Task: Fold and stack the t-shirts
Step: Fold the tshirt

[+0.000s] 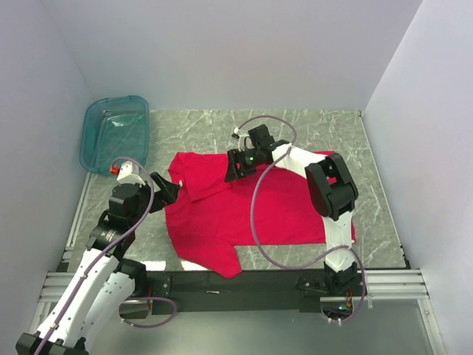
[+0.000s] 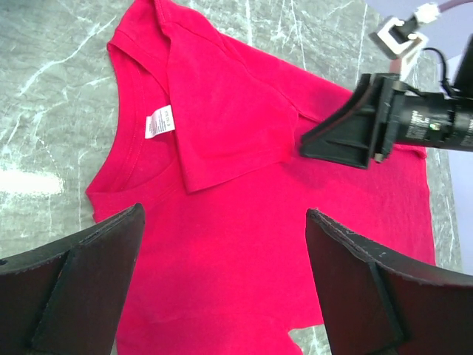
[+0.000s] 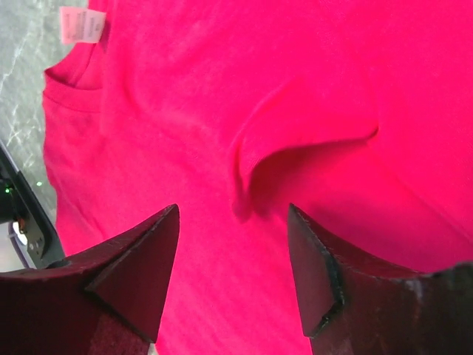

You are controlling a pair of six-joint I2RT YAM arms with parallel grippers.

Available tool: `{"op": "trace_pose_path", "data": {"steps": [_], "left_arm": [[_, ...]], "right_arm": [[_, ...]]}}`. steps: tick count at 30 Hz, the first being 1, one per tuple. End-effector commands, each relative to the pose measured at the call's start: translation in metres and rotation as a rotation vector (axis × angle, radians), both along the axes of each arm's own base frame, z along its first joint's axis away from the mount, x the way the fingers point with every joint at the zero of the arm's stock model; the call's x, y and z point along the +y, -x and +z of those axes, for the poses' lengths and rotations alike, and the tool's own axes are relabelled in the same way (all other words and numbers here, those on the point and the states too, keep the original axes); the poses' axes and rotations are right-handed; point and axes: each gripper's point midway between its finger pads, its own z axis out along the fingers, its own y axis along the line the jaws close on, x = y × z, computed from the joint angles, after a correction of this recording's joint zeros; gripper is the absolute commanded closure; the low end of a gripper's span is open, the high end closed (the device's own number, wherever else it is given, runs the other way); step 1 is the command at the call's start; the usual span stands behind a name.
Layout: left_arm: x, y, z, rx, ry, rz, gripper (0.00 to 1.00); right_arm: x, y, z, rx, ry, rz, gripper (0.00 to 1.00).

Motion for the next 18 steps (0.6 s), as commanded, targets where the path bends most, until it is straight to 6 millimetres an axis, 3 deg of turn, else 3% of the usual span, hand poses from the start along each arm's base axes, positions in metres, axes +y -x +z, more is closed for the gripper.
{"op": "trace_pose_path", "data": {"steps": [1,10,14,18], "left_arm": [[-0.005,-0.002,0.013,-0.031,0.032,-0.016,0.05],[-0.005,-0.002,0.015,-0.043,0.036,-0.016,0.06],[-0.005,-0.001,0.015,-0.045,0.039,-0.015,0.06],[-0.005,-0.001,0.015,-0.044,0.038,-0.014,0.06]], "right_arm": [[0.019,-0.004,0.002,0.006,-0.025,0.005,0.34],[0.021,0.01,-0.01,0.044,-0.016,0.018,0.48],[0.021,0.014,-0.008,0.05,-0.022,0.021,0.68],[0.019,0.019,-0.005,0.051,-0.018,0.024,0.82]]}}
